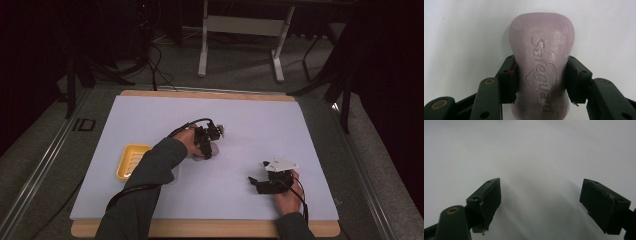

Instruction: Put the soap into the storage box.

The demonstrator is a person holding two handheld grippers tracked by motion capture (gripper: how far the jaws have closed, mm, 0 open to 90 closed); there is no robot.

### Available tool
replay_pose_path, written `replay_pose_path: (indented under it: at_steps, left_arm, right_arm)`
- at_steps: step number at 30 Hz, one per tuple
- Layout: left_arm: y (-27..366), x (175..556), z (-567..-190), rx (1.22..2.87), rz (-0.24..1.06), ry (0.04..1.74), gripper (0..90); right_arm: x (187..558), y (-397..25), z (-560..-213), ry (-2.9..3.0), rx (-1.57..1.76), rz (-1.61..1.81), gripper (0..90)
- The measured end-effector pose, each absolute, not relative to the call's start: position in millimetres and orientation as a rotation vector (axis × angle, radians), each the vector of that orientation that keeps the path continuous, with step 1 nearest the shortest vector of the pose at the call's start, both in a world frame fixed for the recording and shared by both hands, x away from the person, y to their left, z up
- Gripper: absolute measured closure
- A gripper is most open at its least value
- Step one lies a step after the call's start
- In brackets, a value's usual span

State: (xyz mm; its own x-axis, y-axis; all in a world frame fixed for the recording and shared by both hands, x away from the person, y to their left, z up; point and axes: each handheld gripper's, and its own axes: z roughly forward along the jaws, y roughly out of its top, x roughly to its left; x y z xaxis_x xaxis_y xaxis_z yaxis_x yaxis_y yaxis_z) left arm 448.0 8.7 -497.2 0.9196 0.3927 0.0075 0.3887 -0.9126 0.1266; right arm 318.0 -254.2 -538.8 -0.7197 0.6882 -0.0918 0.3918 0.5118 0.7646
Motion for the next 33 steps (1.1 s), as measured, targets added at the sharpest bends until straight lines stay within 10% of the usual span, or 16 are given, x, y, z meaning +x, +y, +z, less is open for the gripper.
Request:
replay_pose_path:
  at_steps: [33]
  left_arm:
    - [43.6, 427.8, -466.0, 2.85, 0.068, 0.812, 50.0]
  right_arm:
    - [317.6, -254.5, -538.7, 2.363, 0.89, 1.065, 17.1]
